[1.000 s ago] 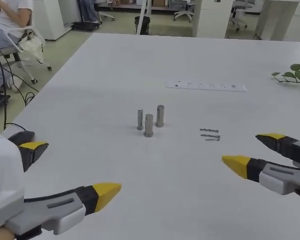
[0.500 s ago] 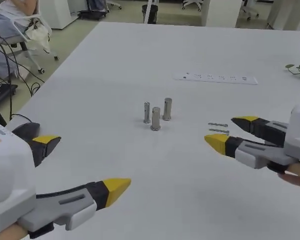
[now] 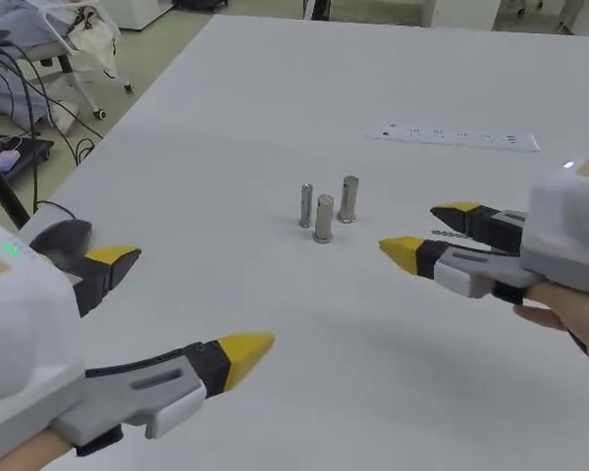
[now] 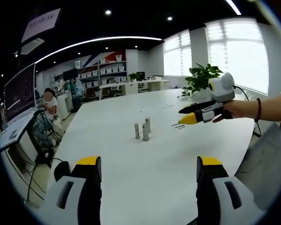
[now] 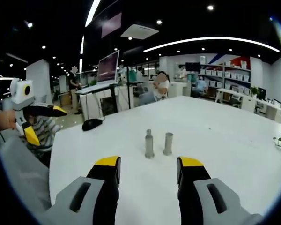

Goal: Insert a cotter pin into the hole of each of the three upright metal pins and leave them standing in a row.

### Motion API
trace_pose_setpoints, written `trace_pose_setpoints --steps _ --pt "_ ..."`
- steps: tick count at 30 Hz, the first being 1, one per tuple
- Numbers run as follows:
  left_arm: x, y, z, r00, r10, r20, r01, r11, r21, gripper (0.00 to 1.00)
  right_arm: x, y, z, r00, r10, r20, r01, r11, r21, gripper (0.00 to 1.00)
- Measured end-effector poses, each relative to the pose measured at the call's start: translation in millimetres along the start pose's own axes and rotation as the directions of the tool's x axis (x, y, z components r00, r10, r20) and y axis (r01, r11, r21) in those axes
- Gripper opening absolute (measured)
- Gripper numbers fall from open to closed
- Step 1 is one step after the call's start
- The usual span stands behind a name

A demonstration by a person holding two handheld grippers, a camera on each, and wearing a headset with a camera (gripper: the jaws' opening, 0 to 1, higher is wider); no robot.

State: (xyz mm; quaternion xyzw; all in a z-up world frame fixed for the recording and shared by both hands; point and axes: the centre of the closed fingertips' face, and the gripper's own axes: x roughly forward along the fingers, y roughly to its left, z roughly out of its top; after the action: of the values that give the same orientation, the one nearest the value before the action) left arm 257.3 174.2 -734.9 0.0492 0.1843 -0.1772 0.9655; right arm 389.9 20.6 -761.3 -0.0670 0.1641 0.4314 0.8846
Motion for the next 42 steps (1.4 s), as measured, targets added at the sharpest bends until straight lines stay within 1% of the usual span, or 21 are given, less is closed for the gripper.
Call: trace_pose_setpoints --steps 7,10,14,17,19,21,23,26,29,32,34,35,37,42 --pt "3.7 1.6 -0.4 1.0000 0.000 0.006 0.000 1.000 -0.002 0.83 25.6 -0.5 0.0 0.9995 0.025 0.018 -0.026 0.999 0.028 0.46" --pt "5.5 2.4 -2.0 1.0000 0.000 0.002 0.000 1.000 -0.001 0.82 37.7 -0.2 0.1 0.9987 0.039 0.033 -0.041 0.998 0.047 0.45" --pt "7.6 3.7 -3.5 1.0000 0.006 -0.001 -0.006 1.000 0.004 0.81 52.7 0.5 -0.6 0.9979 0.050 0.041 -0.051 0.998 0.036 0.43" --pt "9.0 4.5 -1.1 0.9998 0.013 0.016 -0.013 1.000 0.013 0.78 64.5 0.5 -0.1 0.9966 0.061 0.055 -0.063 0.997 0.050 0.41" --pt "10.1 4.1 -0.6 0.9998 0.011 0.019 -0.011 1.000 0.013 0.78 72.7 -0.1 -1.2 0.9966 0.063 0.054 -0.066 0.996 0.053 0.40" --pt "11.7 4.1 -0.5 0.9998 0.010 0.015 -0.010 1.000 0.021 0.78 80.3 -0.7 -1.5 0.9959 0.067 0.062 -0.070 0.996 0.052 0.39" --pt "13.1 4.6 -1.0 0.9999 0.011 0.009 -0.011 1.000 0.026 0.78 87.9 -1.0 -2.1 0.9948 0.078 0.065 -0.082 0.994 0.072 0.38" --pt "14.9 4.4 -2.2 1.0000 0.005 0.007 -0.006 1.000 0.017 0.78 98.2 -0.9 -4.4 0.9944 0.084 0.064 -0.088 0.993 0.073 0.37" --pt "16.4 4.4 -4.3 1.0000 0.003 0.002 -0.003 1.000 0.011 0.78 109.2 -0.6 -7.1 0.9939 0.089 0.065 -0.095 0.991 0.098 0.34" --pt "18.4 5.0 -6.6 1.0000 0.003 -0.007 -0.003 1.000 0.006 0.78 117.1 -0.3 -11.1 0.9947 0.089 0.052 -0.094 0.992 0.090 0.32" --pt "19.1 5.1 -7.2 1.0000 0.003 -0.009 -0.002 1.000 0.003 0.78 120.3 -1.1 -12.5 0.9950 0.087 0.048 -0.092 0.990 0.105 0.31" --pt "19.7 5.0 -7.5 1.0000 0.001 -0.010 -0.001 1.000 0.003 0.78 122.5 -1.2 -12.0 0.9944 0.089 0.056 -0.095 0.988 0.118 0.30" --pt "21.1 5.3 -8.4 0.9999 0.000 -0.013 0.000 1.000 0.001 0.78 126.3 -2.1 -14.5 0.9952 0.086 0.046 -0.091 0.989 0.114 0.28" --pt "23.8 4.5 -10.0 0.9998 -0.002 -0.020 0.002 1.000 -0.005 0.78 130.3 -4.1 -17.1 0.9953 0.088 0.040 -0.092 0.988 0.125 0.23"
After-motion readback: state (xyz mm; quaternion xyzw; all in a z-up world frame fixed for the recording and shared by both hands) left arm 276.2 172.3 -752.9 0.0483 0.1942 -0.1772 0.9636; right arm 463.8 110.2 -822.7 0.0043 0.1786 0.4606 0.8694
